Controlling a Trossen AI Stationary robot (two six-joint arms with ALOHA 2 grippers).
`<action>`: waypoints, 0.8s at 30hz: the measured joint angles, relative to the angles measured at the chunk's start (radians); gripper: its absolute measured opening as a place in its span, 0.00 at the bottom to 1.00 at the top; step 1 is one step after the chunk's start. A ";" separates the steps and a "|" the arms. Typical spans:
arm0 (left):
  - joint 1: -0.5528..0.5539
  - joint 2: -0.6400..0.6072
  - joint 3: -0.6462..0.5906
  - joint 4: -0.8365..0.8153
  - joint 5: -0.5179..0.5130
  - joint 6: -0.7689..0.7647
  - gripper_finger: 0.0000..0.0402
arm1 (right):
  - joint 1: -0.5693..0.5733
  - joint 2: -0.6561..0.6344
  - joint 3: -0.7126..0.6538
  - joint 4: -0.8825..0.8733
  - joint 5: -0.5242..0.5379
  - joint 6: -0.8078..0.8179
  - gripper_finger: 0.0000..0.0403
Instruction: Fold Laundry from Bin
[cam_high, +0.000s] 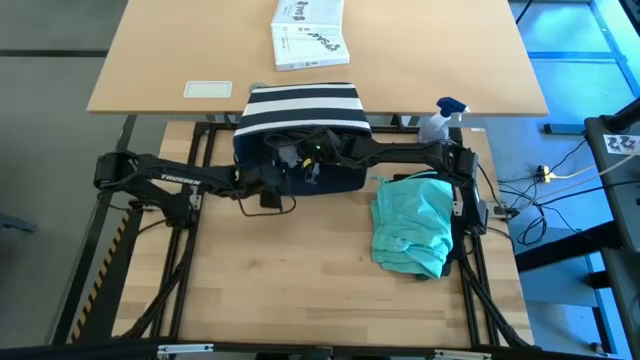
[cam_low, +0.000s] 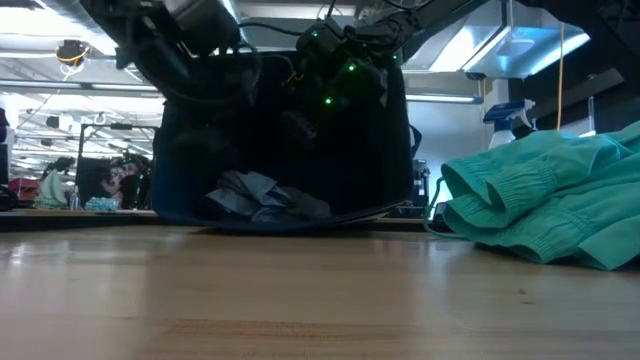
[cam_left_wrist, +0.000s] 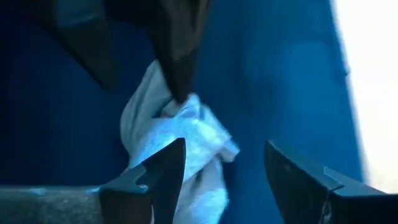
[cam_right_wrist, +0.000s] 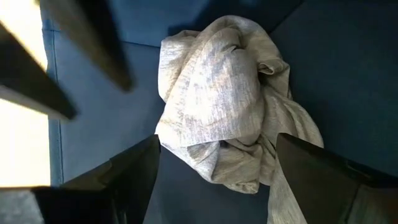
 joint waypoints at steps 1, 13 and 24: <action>0.018 0.010 -0.003 0.016 0.000 0.019 0.53 | 0.000 0.000 0.000 0.000 0.000 0.000 0.80; 0.214 0.197 -0.007 0.213 -0.012 0.078 0.52 | 0.000 0.000 0.000 -0.001 0.003 0.003 0.80; 0.236 0.211 -0.007 0.261 0.027 0.107 0.02 | 0.000 -0.041 0.000 0.022 0.070 0.002 0.80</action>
